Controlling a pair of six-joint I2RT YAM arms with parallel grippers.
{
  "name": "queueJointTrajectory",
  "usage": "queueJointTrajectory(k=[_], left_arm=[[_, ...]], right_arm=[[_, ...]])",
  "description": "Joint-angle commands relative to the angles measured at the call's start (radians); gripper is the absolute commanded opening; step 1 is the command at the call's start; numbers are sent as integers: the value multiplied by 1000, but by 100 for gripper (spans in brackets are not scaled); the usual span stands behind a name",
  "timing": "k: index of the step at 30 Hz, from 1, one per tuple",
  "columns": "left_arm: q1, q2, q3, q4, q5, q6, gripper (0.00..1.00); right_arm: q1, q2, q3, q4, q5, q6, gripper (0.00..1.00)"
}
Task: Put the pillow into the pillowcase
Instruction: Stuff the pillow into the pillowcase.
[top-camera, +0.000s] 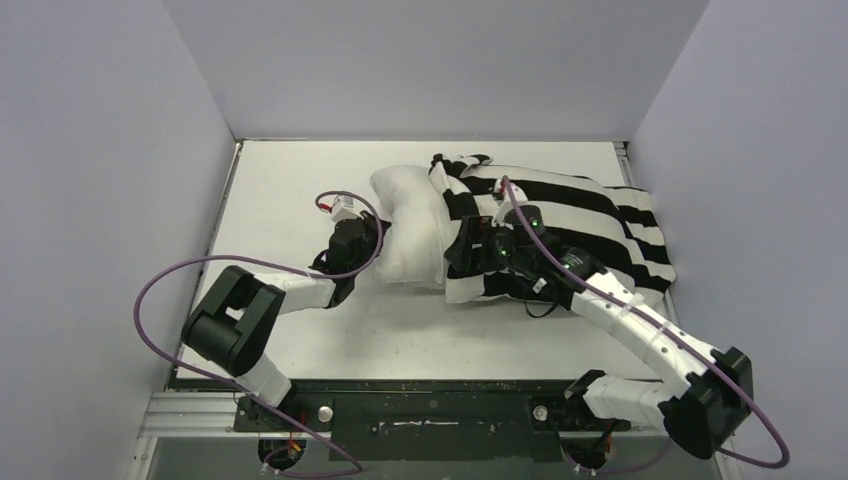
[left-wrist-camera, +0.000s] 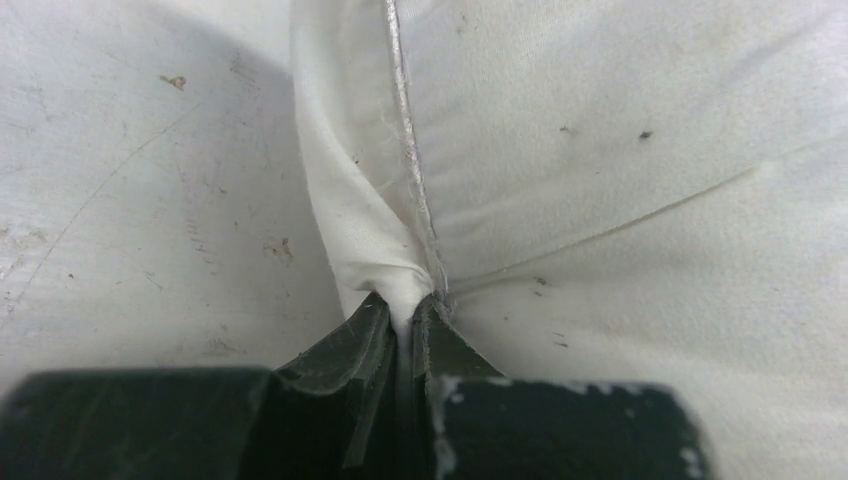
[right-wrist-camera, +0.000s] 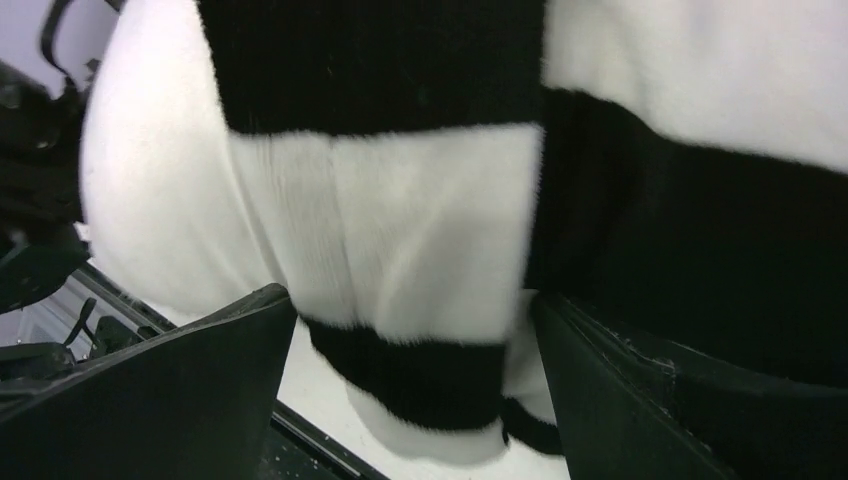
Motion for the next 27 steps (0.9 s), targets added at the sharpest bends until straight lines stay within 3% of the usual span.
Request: queueJointTrajectory(k=[1, 4, 6, 7, 12, 19, 27], left_arm=[[-9, -139, 6, 43, -36, 47, 0], [20, -240, -33, -8, -84, 72, 0], [34, -334, -56, -72, -144, 109, 0], [30, -400, -69, -120, -200, 134, 0], [-83, -522, -106, -206, -388, 217, 0], [-128, -399, -95, -139, -395, 178, 0], [-78, -262, -17, -118, -428, 147, 0]], right_arm=[[54, 116, 68, 218, -32, -36, 81], [93, 249, 225, 269, -29, -113, 32], [112, 374, 370, 249, -30, -154, 7], [124, 428, 444, 239, -54, -164, 0], [235, 626, 745, 197, -135, -177, 0], [335, 731, 892, 294, -324, -106, 0], [362, 667, 793, 519, -446, 29, 0]])
